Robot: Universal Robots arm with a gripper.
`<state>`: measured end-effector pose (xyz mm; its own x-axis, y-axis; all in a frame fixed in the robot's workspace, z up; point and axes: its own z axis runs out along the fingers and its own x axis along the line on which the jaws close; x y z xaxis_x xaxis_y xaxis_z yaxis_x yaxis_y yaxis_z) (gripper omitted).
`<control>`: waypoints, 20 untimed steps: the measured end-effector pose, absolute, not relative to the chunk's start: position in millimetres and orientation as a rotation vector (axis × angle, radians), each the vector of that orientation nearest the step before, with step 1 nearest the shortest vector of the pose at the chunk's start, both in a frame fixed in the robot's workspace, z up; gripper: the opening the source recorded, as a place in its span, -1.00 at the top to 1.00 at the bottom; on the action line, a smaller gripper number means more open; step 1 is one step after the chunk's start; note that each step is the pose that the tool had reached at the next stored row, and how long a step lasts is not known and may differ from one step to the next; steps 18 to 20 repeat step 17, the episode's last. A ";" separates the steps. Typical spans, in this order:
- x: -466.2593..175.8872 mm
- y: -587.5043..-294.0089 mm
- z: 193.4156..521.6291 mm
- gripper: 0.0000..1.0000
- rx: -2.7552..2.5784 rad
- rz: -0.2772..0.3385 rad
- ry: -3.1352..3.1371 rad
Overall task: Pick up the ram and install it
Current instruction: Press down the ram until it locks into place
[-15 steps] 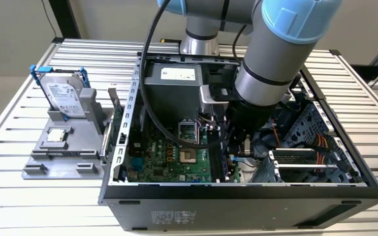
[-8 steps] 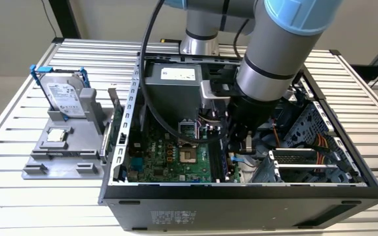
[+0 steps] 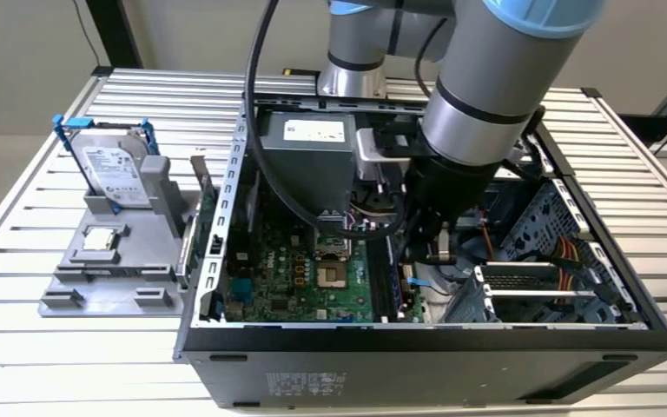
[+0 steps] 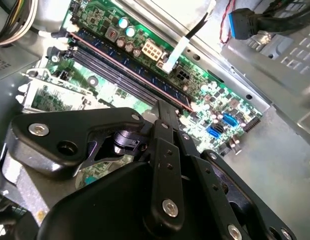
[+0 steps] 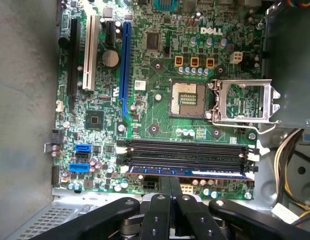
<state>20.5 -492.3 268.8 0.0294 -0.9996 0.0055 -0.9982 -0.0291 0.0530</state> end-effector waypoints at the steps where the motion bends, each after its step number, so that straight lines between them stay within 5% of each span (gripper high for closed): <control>1: 20.5 -492.3 270.3 1.00 2.223 -0.051 -2.159; 20: 20.5 -492.3 280.9 1.00 2.223 -0.051 -2.159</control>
